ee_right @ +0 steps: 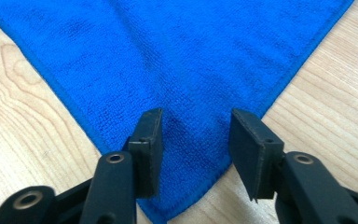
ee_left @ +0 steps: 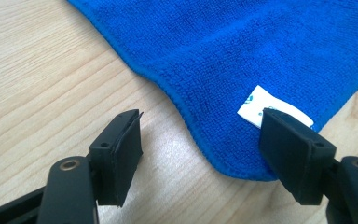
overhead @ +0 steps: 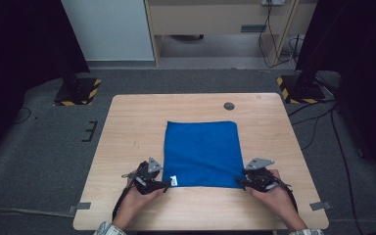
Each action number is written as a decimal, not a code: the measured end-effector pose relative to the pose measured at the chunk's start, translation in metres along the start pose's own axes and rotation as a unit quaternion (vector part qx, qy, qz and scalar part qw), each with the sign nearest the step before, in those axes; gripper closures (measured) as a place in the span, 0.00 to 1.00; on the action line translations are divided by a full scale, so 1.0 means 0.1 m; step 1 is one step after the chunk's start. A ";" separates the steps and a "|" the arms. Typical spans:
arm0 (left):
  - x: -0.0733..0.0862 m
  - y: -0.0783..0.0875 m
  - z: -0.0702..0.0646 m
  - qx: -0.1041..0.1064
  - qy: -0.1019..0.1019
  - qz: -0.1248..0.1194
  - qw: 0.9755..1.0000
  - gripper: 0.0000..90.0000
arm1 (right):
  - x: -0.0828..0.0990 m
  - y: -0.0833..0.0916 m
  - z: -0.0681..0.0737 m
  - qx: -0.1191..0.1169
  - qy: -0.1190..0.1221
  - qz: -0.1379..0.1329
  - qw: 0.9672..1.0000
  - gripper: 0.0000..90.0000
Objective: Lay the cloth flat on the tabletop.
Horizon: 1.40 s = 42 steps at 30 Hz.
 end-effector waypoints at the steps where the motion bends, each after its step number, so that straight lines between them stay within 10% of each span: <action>1: 0.01 0.01 -0.01 -0.001 0.001 0.002 1.000 0.32 | 0.00 0.00 0.01 0.000 0.000 0.000 1.000 0.57; 23: 0.11 0.16 -0.17 0.011 -0.010 0.014 1.000 0.27 | 0.06 0.06 0.02 -0.009 0.005 -0.001 1.000 0.21; 42: -0.03 0.29 0.24 -0.031 0.060 -0.087 0.994 0.03 | -0.49 -0.15 0.22 -0.033 -0.023 -0.072 0.997 0.23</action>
Point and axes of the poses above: each handheld gripper's, and its own axes: y roughly backward along the jaws, x roughly out of its underside, z roughly to its left, the point moved 5 cm from there along -y, roughly forward along the jaws, and after that the axes turned 8 degrees about -y, right-handed, at the moved point
